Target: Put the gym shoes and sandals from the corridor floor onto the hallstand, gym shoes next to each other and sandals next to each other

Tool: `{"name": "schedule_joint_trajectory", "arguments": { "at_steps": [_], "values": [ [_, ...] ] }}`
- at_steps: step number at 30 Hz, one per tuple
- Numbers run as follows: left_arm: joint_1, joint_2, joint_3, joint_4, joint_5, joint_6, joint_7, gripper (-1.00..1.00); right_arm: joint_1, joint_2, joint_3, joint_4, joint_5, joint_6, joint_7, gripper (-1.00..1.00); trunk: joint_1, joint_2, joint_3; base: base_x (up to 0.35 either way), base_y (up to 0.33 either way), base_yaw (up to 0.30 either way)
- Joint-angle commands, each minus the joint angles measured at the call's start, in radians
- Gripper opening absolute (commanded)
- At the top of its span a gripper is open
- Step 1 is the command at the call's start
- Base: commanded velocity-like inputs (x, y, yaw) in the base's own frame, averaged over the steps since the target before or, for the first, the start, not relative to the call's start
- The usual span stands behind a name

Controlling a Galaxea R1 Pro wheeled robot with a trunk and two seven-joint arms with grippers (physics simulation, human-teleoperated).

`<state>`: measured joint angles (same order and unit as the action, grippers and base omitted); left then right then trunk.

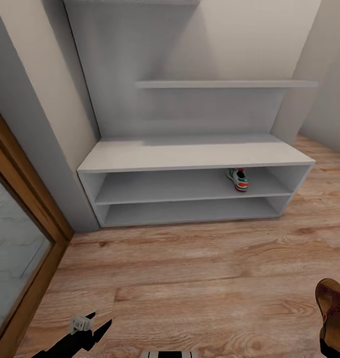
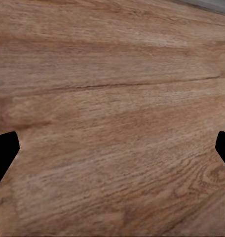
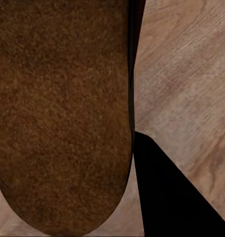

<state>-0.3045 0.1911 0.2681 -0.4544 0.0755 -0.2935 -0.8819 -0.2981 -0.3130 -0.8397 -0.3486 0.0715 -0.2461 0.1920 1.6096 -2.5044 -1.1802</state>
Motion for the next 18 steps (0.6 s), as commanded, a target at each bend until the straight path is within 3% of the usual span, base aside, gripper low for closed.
{"name": "schedule_joint_trajectory", "arguments": {
  "at_steps": [1, 11, 18],
  "values": [
    [-0.001, 0.0, 0.002, 0.002, 0.003, -0.003, -0.005, 1.0, -0.001, 0.0, -0.009, 0.0, 0.004, -0.002, 0.006, -1.0, -0.001, 0.0, -0.001, -0.195, 0.274, 0.0],
    [-0.001, 0.001, 0.002, 0.002, 0.003, -0.001, -0.002, 1.0, -0.001, 0.0, -0.009, 0.0, 0.004, -0.003, 0.006, -1.0, -0.001, 0.0, -0.001, -0.226, 0.24, 0.01],
    [-0.001, 0.001, 0.002, 0.002, 0.003, -0.001, -0.002, 1.0, -0.001, 0.0, -0.009, -0.002, 0.003, -0.004, 0.007, -1.0, -0.001, 0.0, -0.001, -0.074, 0.072, 0.154]
  ]
}}
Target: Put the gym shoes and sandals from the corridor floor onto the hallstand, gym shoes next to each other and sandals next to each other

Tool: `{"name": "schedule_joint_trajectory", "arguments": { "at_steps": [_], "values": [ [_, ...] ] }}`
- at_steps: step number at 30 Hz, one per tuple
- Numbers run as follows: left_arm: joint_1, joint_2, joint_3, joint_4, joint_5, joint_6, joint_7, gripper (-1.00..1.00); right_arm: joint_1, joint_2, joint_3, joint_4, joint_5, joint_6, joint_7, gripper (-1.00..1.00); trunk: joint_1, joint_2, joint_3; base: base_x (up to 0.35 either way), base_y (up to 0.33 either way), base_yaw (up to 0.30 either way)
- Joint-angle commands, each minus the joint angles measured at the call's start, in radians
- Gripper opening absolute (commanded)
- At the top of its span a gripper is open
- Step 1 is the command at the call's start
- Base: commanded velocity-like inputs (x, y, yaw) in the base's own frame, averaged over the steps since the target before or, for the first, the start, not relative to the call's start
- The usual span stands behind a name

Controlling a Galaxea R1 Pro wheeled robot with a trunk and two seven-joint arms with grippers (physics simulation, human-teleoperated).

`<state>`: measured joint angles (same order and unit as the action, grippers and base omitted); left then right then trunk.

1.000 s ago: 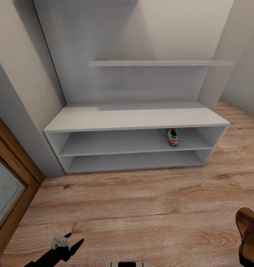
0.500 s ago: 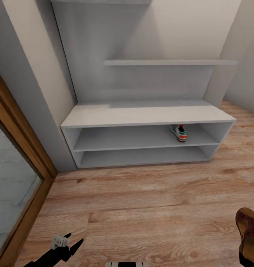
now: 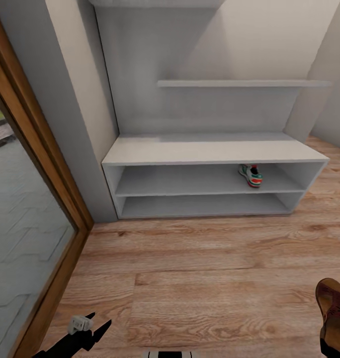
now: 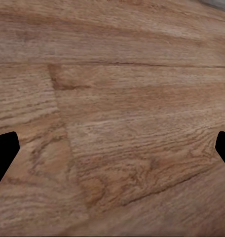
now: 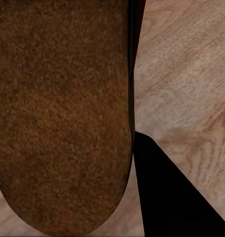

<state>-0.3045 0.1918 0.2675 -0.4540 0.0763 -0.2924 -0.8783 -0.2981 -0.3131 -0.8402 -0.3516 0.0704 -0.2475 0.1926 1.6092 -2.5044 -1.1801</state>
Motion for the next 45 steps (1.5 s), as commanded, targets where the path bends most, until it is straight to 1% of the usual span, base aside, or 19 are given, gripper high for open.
{"name": "schedule_joint_trajectory", "arguments": {
  "at_steps": [1, 14, 17, 18, 20, 21, 22, 23, 26, 27, 29, 30, 31, 32, 35, 36, 39, 40, 45],
  "values": [
    [-0.001, 0.0, 0.002, 0.001, 0.002, -0.002, -0.005, 1.0, -0.001, 0.0, -0.008, 0.001, 0.004, -0.003, 0.006, -1.0, 0.0, 0.0, -0.001, -0.005, 0.005, 0.055],
    [-0.001, 0.0, 0.002, -0.007, 0.002, -0.009, -0.012, 1.0, -0.001, 0.0, -0.008, -0.001, 0.003, 0.0, 0.008, -1.0, 0.0, 0.0, -0.001, -0.001, 0.001, 0.01],
    [-0.002, -0.002, -0.005, -0.022, -0.001, -0.009, -0.02, 1.0, -0.001, 0.025, 0.032, 0.004, 0.018, 0.001, 0.009, -1.0, 0.0, 0.0, -0.001, 0.0, 0.0, 0.0],
    [-0.003, -0.004, -0.006, -0.029, -0.002, -0.007, -0.023, 1.0, -0.002, 0.042, 0.065, -0.001, 0.028, 0.002, 0.007, -1.0, 0.0, 0.0, -0.001, 0.0, 0.0, 0.0],
    [-0.005, -0.006, -0.007, -0.035, -0.003, -0.004, -0.029, 1.0, -0.003, 0.062, 0.107, -0.011, 0.039, 0.003, 0.004, -1.0, 0.0, 0.0, -0.001, 0.0, 0.0, 0.0],
    [-0.005, -0.009, -0.008, -0.042, -0.004, -0.002, -0.038, 1.0, -0.006, 0.085, 0.156, -0.03, 0.05, 0.006, 0.002, -1.0, 0.0, 0.0, -0.001, 0.0, 0.0, 0.0],
    [-0.005, -0.01, -0.008, -0.044, -0.005, -0.002, -0.044, 1.0, -0.008, 0.097, 0.182, -0.042, 0.054, 0.009, 0.0, -1.0, 0.0, 0.0, -0.001, 0.0, 0.0, 0.0],
    [-0.005, -0.012, -0.011, -0.048, -0.005, 0.0, -0.056, 1.0, -0.015, 0.125, 0.234, -0.069, 0.061, 0.02, -0.007, -1.0, 0.0, 0.0, -0.001, 0.0, 0.0, 0.0],
    [-0.005, -0.014, -0.016, -0.051, -0.005, 0.001, -0.077, 1.0, -0.033, 0.172, 0.309, -0.116, 0.067, 0.056, -0.035, -1.0, 0.0, 0.0, -0.001, 0.0, 0.0, 0.0],
    [-0.004, -0.014, -0.023, -0.052, -0.006, 0.001, -0.091, 1.0, -0.048, 0.207, 0.355, -0.147, 0.07, 0.101, -0.069, -1.0, 0.0, 0.0, -0.001, 0.0, 0.0, 0.0],
    [-0.004, -0.015, -0.033, -0.052, -0.007, 0.001, -0.104, 1.0, -0.068, 0.245, 0.399, -0.175, 0.071, 0.16, -0.117, -1.0, 0.0, 0.0, -0.001, 0.0, 0.0, 0.0],
    [-0.004, -0.014, -0.045, -0.053, -0.008, 0.001, -0.115, 1.0, -0.09, 0.285, 0.443, -0.198, 0.072, 0.227, -0.175, -1.0, 0.0, 0.0, -0.001, 0.0, 0.0, 0.0],
    [-0.004, -0.014, -0.051, -0.053, -0.009, 0.001, -0.12, 1.0, -0.102, 0.304, 0.466, -0.207, 0.072, 0.261, -0.205, -1.0, 0.0, 0.0, -0.001, 0.0, 0.0, 0.0],
    [-0.003, -0.013, -0.064, -0.053, -0.011, 0.001, -0.127, 1.0, -0.128, 0.342, 0.513, -0.219, 0.073, 0.326, -0.268, -1.0, 0.0, 0.0, -0.001, 0.0, 0.0, 0.0],
    [-0.003, -0.01, -0.078, -0.053, -0.013, 0.0, -0.134, 1.0, -0.174, 0.396, 0.583, -0.23, 0.072, 0.411, -0.357, -1.0, 0.0, 0.0, -0.001, 0.0, 0.0, 0.0],
    [-0.003, -0.009, -0.085, -0.053, -0.013, -0.001, -0.137, 1.0, -0.207, 0.427, 0.622, -0.235, 0.072, 0.456, -0.41, -1.0, 0.0, 0.0, -0.001, 0.0, 0.0, 0.0],
    [-0.003, -0.008, -0.092, -0.053, -0.013, -0.001, -0.14, 1.0, -0.256, 0.469, 0.666, -0.238, 0.071, 0.502, -0.476, -1.0, 0.0, 0.0, -0.001, 0.0, 0.0, 0.0],
    [-0.002, -0.008, -0.094, -0.054, -0.014, -0.002, -0.143, 1.0, -0.289, 0.488, 0.683, -0.24, 0.071, 0.52, -0.509, -1.0, 0.0, 0.0, -0.001, 0.0, 0.0, 0.0],
    [-0.002, -0.005, -0.097, -0.054, -0.022, -0.002, -0.17, 1.0, -0.384, 0.488, 0.706, -0.237, 0.07, 0.552, -0.563, -1.0, 0.0, 0.0, -0.001, 0.0, 0.0, 0.0]
  ]
}}
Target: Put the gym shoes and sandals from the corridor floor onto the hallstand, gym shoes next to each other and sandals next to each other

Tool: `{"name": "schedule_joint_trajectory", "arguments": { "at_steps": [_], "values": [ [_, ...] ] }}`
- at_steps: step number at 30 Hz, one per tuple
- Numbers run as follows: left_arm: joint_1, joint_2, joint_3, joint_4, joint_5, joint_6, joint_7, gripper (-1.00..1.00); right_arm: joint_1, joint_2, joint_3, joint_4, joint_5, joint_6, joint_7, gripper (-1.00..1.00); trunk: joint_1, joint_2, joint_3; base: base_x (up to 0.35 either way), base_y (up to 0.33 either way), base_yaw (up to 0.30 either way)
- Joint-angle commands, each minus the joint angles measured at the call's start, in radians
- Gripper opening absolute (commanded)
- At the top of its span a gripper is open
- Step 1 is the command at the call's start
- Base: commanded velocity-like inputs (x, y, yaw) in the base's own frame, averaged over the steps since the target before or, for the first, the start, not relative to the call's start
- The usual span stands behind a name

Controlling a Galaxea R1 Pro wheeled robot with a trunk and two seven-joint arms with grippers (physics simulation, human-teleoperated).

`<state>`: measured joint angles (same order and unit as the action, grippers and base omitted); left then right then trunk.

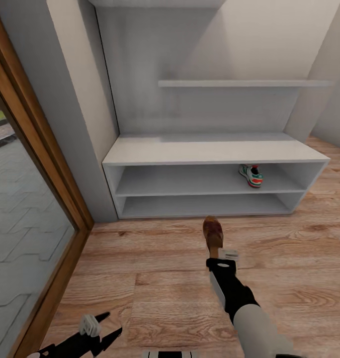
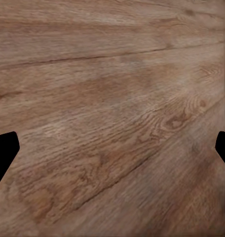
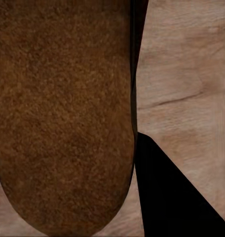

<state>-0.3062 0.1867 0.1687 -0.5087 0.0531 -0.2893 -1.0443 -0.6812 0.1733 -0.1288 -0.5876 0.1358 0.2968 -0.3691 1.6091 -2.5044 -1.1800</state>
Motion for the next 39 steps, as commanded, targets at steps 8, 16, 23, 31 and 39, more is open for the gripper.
{"name": "schedule_joint_trajectory", "arguments": {
  "at_steps": [8, 16, 23, 31, 39],
  "values": [
    [-0.001, -0.003, 0.001, 0.001, -0.036, -0.004, -0.051, 1.0, -0.11, 0.001, 0.002, -0.001, 0.002, 0.059, -0.116, -1.0, 0.0, 0.0, -0.001, 0.0, 0.0, 0.0],
    [-0.001, -0.008, -0.001, 0.001, -0.061, -0.004, -0.051, 1.0, -0.127, 0.001, 0.01, -0.011, -0.001, 0.074, -0.184, -1.0, 0.0, 0.0, -0.001, 0.0, 0.0, 0.0],
    [-0.002, -0.01, 0.007, 0.002, -0.058, 0.001, -0.052, 1.0, -0.127, 0.001, 0.011, -0.002, -0.001, 0.071, -0.183, -1.0, 0.0, 0.0, -0.001, 0.099, 0.006, 0.0],
    [-0.002, -0.01, 0.008, 0.001, -0.057, 0.001, -0.052, 1.0, -0.127, 0.001, 0.011, -0.001, -0.001, 0.071, -0.183, -1.0, 0.0, 0.0, -0.001, 0.297, 0.088, 0.0],
    [-0.002, -0.01, 0.009, 0.001, -0.056, 0.001, -0.052, 1.0, -0.127, 0.001, 0.011, -0.001, -0.001, 0.071, -0.183, -1.0, 0.0, 0.0, -0.001, 0.315, 0.1, 0.0]
  ]
}}
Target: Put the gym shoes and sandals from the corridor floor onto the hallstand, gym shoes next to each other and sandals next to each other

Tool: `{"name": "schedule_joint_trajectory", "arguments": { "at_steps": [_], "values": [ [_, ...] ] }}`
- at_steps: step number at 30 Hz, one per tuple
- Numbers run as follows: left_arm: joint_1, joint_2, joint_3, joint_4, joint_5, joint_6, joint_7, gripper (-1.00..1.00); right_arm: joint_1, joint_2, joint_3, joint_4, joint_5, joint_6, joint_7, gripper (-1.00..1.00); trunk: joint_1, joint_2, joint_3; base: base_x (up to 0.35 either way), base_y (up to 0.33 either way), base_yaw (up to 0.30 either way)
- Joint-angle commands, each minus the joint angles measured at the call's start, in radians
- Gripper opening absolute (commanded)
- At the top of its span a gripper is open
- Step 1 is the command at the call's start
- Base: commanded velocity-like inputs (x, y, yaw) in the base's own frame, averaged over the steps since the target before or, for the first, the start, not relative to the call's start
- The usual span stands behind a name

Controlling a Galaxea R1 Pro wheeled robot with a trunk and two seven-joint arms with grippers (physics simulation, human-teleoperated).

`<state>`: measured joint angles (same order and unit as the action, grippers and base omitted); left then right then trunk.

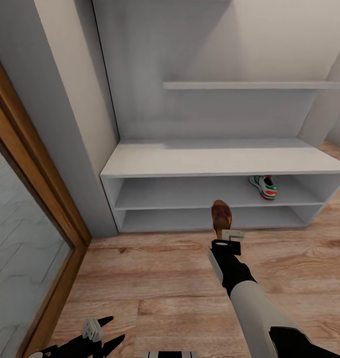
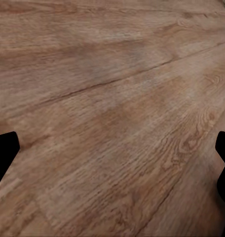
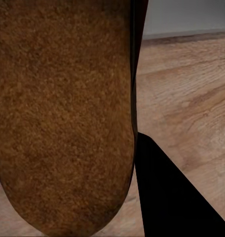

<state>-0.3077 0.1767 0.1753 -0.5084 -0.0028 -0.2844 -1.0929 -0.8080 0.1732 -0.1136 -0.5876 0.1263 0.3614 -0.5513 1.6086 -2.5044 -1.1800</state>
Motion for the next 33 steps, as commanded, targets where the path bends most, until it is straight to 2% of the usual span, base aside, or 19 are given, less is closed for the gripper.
{"name": "schedule_joint_trajectory", "arguments": {
  "at_steps": [1, 13, 17, 21, 33],
  "values": [
    [-0.001, 0.0, 0.002, 0.001, 0.0, -0.003, -0.004, 1.0, 0.0, 0.001, -0.005, -0.001, 0.009, 0.007, -0.001, -1.0, 0.0, 0.0, -0.001, 0.317, 0.055, 0.007],
    [-0.001, -0.002, 0.001, 0.001, 0.0, -0.004, -0.004, 1.0, 0.0, 0.001, -0.005, 0.001, 0.009, 0.007, 0.008, -1.0, 0.0, 0.0, -0.001, 0.328, 0.011, 0.177],
    [-0.001, -0.002, 0.001, 0.001, 0.0, -0.004, -0.004, 1.0, 0.001, 0.001, -0.006, 0.0, 0.009, 0.009, 0.089, -1.0, 0.0, 0.0, -0.001, 0.253, 0.0, 0.043],
    [-0.001, -0.003, 0.001, 0.0, 0.0, -0.004, -0.004, 1.0, 0.001, 0.001, -0.007, -0.001, 0.011, 0.011, 0.152, -1.0, 0.0, 0.0, -0.001, 0.098, 0.0, 0.011],
    [-0.001, -0.003, 0.002, 0.001, 0.0, -0.004, -0.004, 1.0, 0.001, 0.001, -0.01, -0.004, 0.018, 0.012, 0.17, -1.0, 0.0, 0.0, -0.001, 0.013, 0.0, 0.001]
  ]
}}
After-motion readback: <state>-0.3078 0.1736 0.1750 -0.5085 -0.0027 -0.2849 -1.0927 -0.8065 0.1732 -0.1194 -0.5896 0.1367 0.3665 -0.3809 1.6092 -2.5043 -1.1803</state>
